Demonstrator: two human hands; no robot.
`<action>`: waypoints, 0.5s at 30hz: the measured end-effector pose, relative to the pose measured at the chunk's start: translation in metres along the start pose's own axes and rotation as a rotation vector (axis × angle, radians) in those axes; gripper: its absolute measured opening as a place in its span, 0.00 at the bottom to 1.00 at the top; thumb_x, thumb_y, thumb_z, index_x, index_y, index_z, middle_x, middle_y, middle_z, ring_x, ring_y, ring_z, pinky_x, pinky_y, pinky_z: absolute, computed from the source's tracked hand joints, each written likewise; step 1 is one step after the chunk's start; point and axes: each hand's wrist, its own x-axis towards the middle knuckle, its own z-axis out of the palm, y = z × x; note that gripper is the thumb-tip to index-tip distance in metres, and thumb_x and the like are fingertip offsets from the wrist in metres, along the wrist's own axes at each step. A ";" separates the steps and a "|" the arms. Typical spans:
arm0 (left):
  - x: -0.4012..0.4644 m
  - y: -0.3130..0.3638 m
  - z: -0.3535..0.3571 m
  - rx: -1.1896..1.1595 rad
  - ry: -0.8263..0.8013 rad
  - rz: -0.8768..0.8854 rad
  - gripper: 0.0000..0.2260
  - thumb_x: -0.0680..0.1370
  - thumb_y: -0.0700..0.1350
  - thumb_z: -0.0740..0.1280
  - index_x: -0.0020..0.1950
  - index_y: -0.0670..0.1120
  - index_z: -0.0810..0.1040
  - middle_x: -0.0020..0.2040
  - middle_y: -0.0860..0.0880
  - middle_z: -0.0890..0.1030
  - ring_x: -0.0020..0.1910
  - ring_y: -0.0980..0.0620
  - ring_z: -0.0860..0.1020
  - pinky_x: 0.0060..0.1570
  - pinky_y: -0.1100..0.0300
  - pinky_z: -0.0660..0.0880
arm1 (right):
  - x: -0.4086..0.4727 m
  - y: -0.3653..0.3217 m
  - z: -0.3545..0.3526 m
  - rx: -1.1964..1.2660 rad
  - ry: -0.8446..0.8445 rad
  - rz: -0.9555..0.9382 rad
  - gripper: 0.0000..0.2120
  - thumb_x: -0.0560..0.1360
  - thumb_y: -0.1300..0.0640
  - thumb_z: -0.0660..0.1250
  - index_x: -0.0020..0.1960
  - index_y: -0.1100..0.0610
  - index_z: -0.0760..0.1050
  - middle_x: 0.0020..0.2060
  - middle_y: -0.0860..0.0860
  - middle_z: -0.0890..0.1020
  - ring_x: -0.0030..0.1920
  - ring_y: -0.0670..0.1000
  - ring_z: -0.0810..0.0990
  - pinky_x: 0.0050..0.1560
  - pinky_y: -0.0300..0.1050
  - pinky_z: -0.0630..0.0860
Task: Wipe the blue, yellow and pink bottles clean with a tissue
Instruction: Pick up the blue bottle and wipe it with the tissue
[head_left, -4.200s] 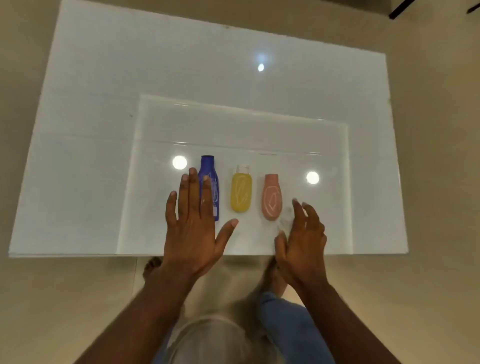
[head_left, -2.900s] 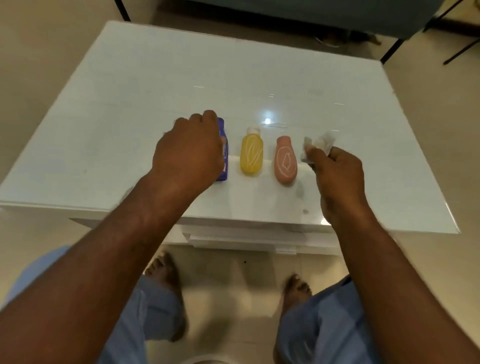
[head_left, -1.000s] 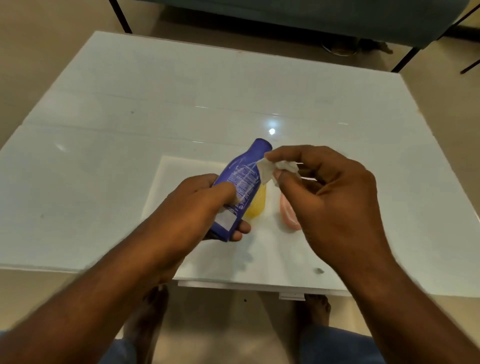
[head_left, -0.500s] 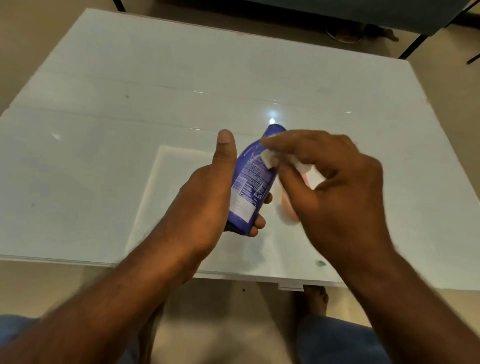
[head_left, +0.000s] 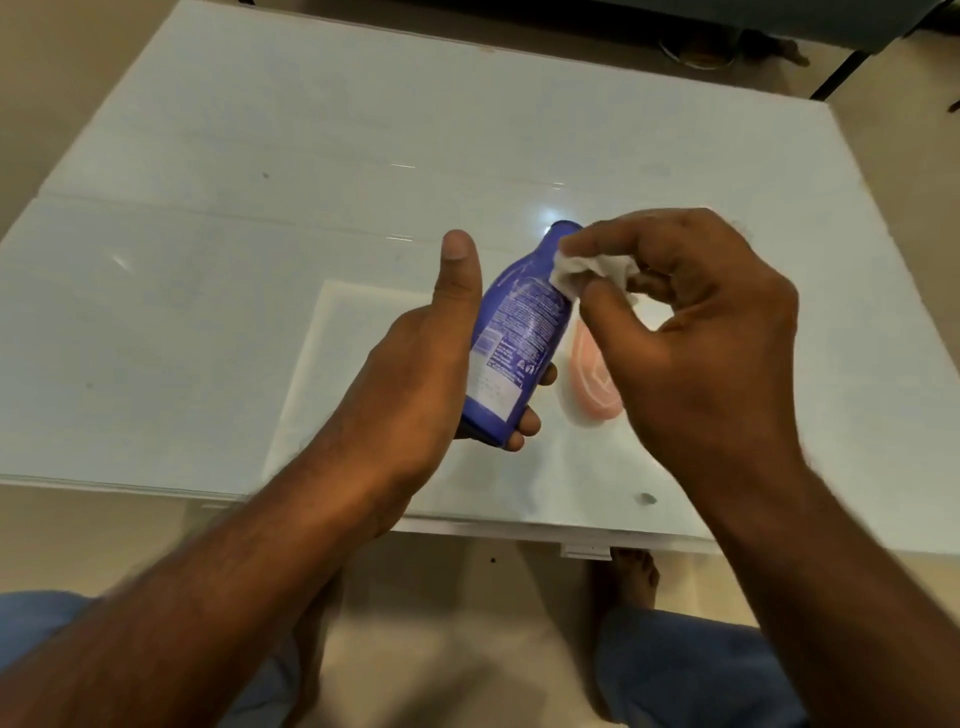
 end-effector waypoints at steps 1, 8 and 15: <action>0.000 0.000 0.000 -0.004 0.003 0.003 0.30 0.81 0.67 0.45 0.43 0.55 0.82 0.40 0.50 0.89 0.36 0.46 0.88 0.39 0.56 0.84 | -0.002 -0.002 0.001 -0.007 -0.001 0.004 0.09 0.79 0.56 0.74 0.59 0.55 0.86 0.55 0.50 0.86 0.54 0.46 0.83 0.55 0.29 0.79; -0.001 -0.002 0.000 -0.039 0.035 0.005 0.35 0.73 0.72 0.44 0.49 0.53 0.85 0.42 0.48 0.89 0.42 0.49 0.88 0.50 0.50 0.85 | -0.017 -0.020 0.014 -0.033 -0.151 -0.191 0.09 0.76 0.60 0.73 0.56 0.54 0.87 0.52 0.50 0.85 0.53 0.51 0.83 0.56 0.49 0.81; 0.000 0.000 -0.001 -0.048 0.005 -0.002 0.33 0.72 0.72 0.46 0.51 0.53 0.83 0.41 0.50 0.89 0.37 0.48 0.88 0.40 0.56 0.85 | -0.010 -0.009 0.006 0.009 -0.019 -0.031 0.08 0.79 0.57 0.75 0.57 0.56 0.86 0.53 0.50 0.85 0.52 0.45 0.82 0.54 0.32 0.79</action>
